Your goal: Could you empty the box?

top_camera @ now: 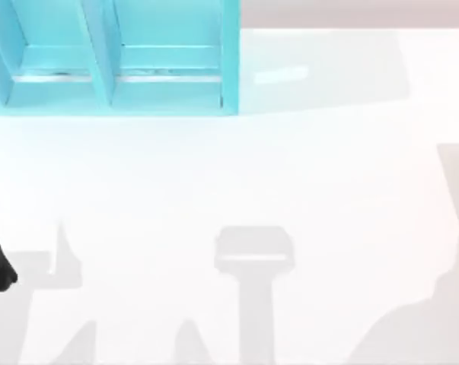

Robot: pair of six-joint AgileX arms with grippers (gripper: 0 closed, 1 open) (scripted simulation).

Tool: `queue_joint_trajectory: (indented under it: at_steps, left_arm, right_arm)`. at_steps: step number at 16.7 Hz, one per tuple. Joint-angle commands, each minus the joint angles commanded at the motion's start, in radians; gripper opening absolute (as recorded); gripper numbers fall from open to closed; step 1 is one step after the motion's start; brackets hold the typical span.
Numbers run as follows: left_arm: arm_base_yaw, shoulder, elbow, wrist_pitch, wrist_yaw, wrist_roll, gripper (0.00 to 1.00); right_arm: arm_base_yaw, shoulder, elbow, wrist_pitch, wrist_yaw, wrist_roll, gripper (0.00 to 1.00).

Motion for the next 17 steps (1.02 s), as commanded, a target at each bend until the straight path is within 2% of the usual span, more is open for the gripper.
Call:
queue_joint_trajectory:
  at_steps: [3, 7, 14, 17]
  left_arm:
    - [0.0, 0.0, 0.0, 0.0, 0.0, 0.0, 1.0]
    - [0.0, 0.0, 0.0, 0.0, 0.0, 0.0, 1.0]
    - [0.0, 0.0, 0.0, 0.0, 0.0, 0.0, 1.0]
    - [0.0, 0.0, 0.0, 0.0, 0.0, 0.0, 1.0]
  right_arm:
    - [0.005, -0.019, 0.086, -0.178, 0.014, 0.008, 0.0]
    - [0.002, -0.035, 0.095, -0.349, 0.058, 0.01, 0.0]
    - [0.003, -0.03, 0.093, -0.369, 0.067, 0.012, 0.0]
    - [0.065, 0.02, 0.13, -0.371, 0.068, 0.076, 0.0]
